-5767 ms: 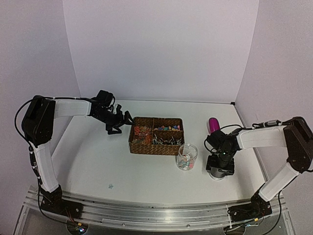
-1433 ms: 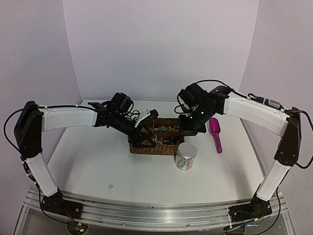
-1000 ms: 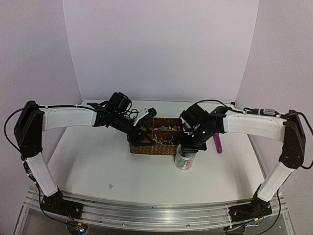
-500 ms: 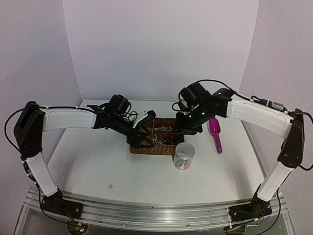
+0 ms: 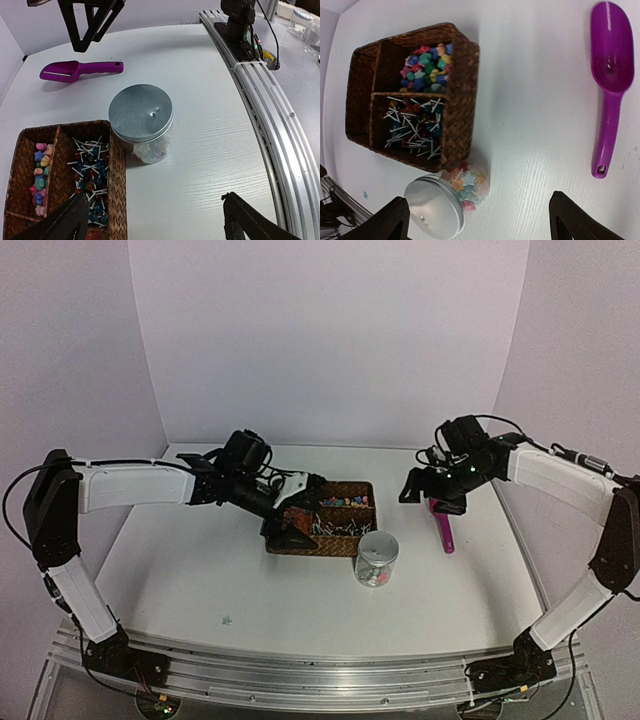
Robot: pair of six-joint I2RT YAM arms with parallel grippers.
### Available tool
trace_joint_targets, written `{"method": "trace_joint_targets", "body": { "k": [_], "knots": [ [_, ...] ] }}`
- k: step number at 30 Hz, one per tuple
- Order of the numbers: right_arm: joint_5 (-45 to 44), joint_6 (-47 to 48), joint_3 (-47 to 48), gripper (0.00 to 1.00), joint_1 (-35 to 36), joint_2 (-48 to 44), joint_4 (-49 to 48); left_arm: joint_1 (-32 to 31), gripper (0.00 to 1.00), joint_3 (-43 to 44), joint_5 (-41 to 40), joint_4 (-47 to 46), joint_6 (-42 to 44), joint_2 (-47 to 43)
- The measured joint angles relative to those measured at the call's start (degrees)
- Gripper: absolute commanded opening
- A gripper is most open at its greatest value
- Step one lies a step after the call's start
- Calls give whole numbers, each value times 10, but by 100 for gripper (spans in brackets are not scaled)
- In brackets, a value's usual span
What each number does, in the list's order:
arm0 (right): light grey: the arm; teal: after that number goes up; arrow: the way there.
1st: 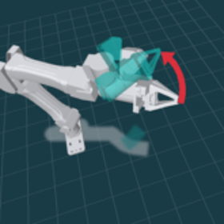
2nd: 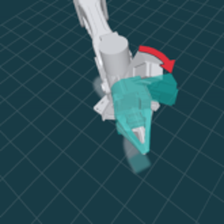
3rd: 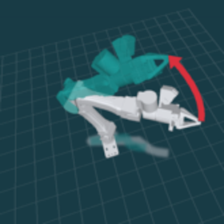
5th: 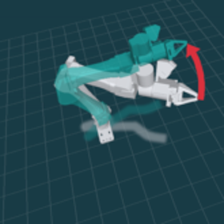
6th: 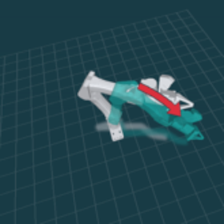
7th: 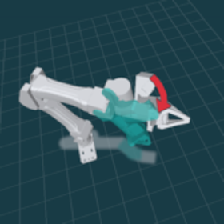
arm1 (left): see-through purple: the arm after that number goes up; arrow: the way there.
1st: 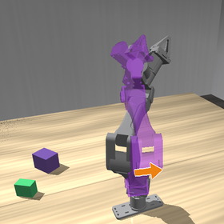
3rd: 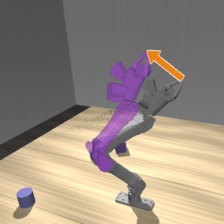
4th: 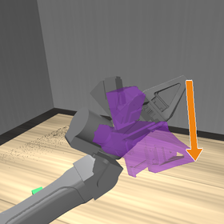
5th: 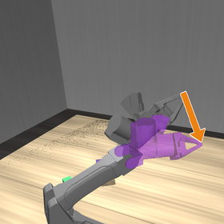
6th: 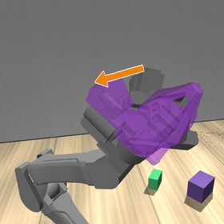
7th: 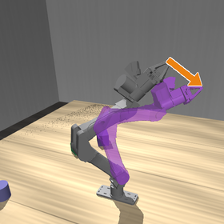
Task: Pack the candies
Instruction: Screw the bottle lid onto the packing bottle.
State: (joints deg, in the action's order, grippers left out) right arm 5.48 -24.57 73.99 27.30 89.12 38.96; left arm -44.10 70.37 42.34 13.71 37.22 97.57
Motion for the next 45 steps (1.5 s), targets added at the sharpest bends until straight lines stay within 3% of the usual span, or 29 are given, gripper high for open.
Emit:
{"method": "trace_joint_targets", "body": {
  "k": [3,6,12,18,26,34,45],
  "knots": [
    [44,-44,-65,78,-22,-29,-49,-36,90,8,-38,-36,13,25],
    [77,-78,-110,73,-9,-42,-105,-63,89,-30,-68,-129,-6,39],
    [109,-108,-145,75,-3,-46,-185,-114,90,-190,-118,-375,-91,52],
    [125,-116,-177,82,-3,-49,-226,-151,94,-196,-193,-546,-197,151],
    [144,-143,-247,80,-3,-73,-278,-145,94,-168,-263,-640,-287,240],
    [174,-171,-292,76,-3,-76,-351,-151,96,-168,-272,-708,-296,275],
    [191,-165,-287,66,9,-19,-394,-151,96,-149,-290,-727,-297,305]
  ]
}}
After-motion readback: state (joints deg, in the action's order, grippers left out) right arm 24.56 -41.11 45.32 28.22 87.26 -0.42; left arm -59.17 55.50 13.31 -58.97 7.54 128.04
